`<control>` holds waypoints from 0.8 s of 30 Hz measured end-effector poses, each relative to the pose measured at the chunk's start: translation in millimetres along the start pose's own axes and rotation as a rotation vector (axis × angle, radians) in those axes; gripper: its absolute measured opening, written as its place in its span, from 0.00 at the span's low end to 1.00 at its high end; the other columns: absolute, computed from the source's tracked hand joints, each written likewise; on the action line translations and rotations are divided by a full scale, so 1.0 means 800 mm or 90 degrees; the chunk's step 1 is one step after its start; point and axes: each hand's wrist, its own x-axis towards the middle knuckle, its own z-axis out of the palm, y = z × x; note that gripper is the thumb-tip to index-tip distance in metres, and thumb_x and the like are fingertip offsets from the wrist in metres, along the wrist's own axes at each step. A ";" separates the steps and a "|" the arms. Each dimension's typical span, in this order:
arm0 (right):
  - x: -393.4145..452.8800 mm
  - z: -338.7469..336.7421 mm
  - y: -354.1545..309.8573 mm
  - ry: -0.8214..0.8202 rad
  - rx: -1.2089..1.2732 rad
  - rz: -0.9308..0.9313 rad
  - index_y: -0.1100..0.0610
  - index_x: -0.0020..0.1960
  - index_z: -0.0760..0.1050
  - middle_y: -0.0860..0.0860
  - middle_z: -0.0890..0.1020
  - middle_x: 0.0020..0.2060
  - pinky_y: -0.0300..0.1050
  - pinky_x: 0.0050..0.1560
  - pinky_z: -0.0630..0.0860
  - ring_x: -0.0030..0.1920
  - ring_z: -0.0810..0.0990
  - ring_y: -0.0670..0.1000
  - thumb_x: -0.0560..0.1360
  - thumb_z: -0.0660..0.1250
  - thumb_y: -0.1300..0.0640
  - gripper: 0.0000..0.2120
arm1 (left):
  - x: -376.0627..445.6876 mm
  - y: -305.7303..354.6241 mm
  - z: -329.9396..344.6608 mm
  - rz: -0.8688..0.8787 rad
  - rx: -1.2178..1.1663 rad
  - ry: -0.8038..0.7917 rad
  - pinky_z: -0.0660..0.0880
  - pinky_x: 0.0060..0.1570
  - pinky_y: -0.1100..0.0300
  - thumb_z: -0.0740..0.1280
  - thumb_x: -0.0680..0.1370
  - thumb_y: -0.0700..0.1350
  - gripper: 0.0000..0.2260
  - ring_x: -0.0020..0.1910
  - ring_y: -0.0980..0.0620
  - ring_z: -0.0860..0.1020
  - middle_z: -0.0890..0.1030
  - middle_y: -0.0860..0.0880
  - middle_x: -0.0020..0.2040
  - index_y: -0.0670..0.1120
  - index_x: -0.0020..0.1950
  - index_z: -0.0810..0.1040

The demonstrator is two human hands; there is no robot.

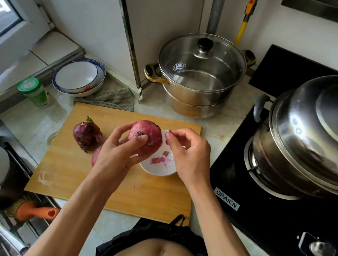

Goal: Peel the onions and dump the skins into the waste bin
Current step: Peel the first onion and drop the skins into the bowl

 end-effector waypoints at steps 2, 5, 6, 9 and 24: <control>0.002 -0.004 0.007 0.014 -0.031 0.017 0.58 0.46 0.83 0.47 0.85 0.38 0.35 0.40 0.78 0.39 0.83 0.44 0.76 0.73 0.56 0.05 | 0.002 -0.001 -0.002 -0.009 -0.013 -0.003 0.84 0.49 0.50 0.78 0.71 0.38 0.25 0.58 0.34 0.83 0.81 0.36 0.63 0.43 0.66 0.76; 0.005 -0.010 0.018 -0.008 -0.090 0.053 0.58 0.46 0.85 0.46 0.84 0.36 0.31 0.37 0.75 0.37 0.82 0.41 0.75 0.74 0.57 0.04 | 0.003 -0.002 -0.005 -0.019 -0.011 0.001 0.84 0.47 0.52 0.76 0.71 0.39 0.24 0.58 0.34 0.83 0.79 0.35 0.64 0.43 0.66 0.76; 0.005 -0.011 0.021 -0.027 -0.130 0.058 0.58 0.46 0.85 0.45 0.84 0.36 0.31 0.38 0.74 0.37 0.81 0.41 0.75 0.75 0.57 0.04 | 0.003 -0.003 -0.007 -0.021 -0.009 0.003 0.84 0.46 0.52 0.75 0.71 0.40 0.24 0.58 0.34 0.83 0.79 0.35 0.64 0.43 0.67 0.75; 0.004 -0.009 0.025 -0.078 -0.217 0.083 0.57 0.52 0.85 0.48 0.84 0.40 0.38 0.44 0.75 0.40 0.80 0.45 0.74 0.75 0.56 0.09 | 0.002 -0.006 -0.011 -0.027 -0.009 0.009 0.84 0.46 0.51 0.74 0.70 0.40 0.26 0.58 0.35 0.84 0.80 0.36 0.64 0.41 0.68 0.75; 0.006 -0.006 -0.002 -0.133 -0.026 0.082 0.56 0.53 0.85 0.43 0.86 0.43 0.38 0.47 0.81 0.45 0.84 0.40 0.72 0.77 0.49 0.14 | 0.001 -0.003 -0.013 -0.008 0.132 -0.017 0.84 0.47 0.53 0.77 0.69 0.39 0.24 0.52 0.40 0.86 0.85 0.39 0.56 0.46 0.64 0.79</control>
